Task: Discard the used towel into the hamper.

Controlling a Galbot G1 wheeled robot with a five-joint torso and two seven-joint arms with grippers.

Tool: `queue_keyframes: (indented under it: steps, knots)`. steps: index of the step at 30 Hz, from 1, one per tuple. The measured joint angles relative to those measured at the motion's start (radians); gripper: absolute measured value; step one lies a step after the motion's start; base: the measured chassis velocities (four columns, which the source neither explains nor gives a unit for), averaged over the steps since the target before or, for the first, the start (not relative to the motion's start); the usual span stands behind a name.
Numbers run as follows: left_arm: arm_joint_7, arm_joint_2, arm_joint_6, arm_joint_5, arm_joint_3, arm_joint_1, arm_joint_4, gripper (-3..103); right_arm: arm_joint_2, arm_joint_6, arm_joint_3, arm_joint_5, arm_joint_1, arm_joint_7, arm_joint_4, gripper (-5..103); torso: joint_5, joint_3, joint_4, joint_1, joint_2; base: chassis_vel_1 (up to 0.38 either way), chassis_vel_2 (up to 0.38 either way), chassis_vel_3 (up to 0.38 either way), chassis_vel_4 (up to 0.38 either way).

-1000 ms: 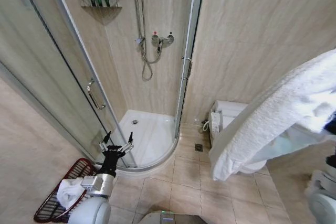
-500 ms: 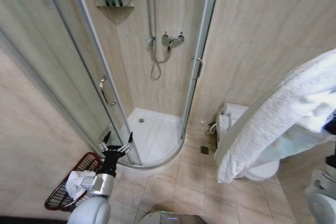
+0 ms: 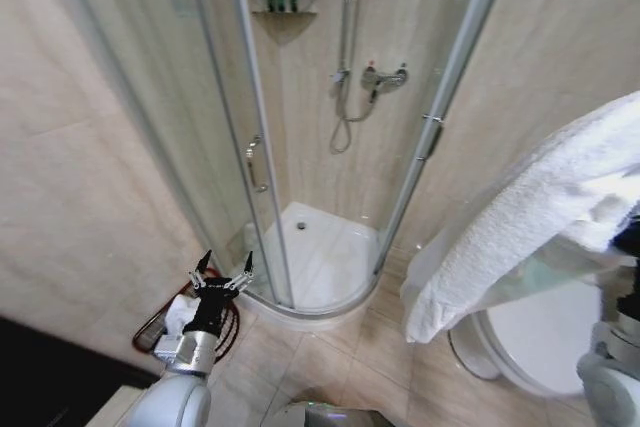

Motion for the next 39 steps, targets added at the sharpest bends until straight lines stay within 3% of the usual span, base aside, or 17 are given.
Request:
queue_keyframes:
  steps: [6, 11, 22, 39]
  knots:
    - [0.0, 0.0, 0.0, 0.0, 0.0, 0.0, 0.0, 100, -0.003, 0.005, 0.001, 0.001, 0.0, 0.007, 0.0, 14, -0.0002, 0.0, 0.0007, 0.0, -0.001, 0.118, 0.118, 0.105, 0.128]
    - [0.0, 0.0, 0.0, 0.0, 0.0, 0.0, 0.0, 100, -0.002, 0.013, -0.004, -0.003, -0.004, 0.0, 0.0, 14, 0.0001, -0.001, -0.0005, 0.0, -0.001, 0.018, 0.045, 0.035, 0.02]
    - [0.0, 0.0, 0.0, 0.0, 0.0, 0.0, 0.0, 100, -0.008, 0.013, -0.029, -0.009, 0.002, 0.001, 0.001, 14, 0.0, -0.001, -0.0001, -0.001, -0.002, 0.0, 0.0, 0.0, 0.0]
    - [0.0, 0.0, 0.0, 0.0, 0.0, 0.0, 0.0, 100, -0.004, 0.021, -0.036, -0.019, 0.011, 0.02, -0.008, 14, 0.0001, -0.002, -0.0001, -0.002, -0.002, 0.15, -0.142, -0.152, 0.142]
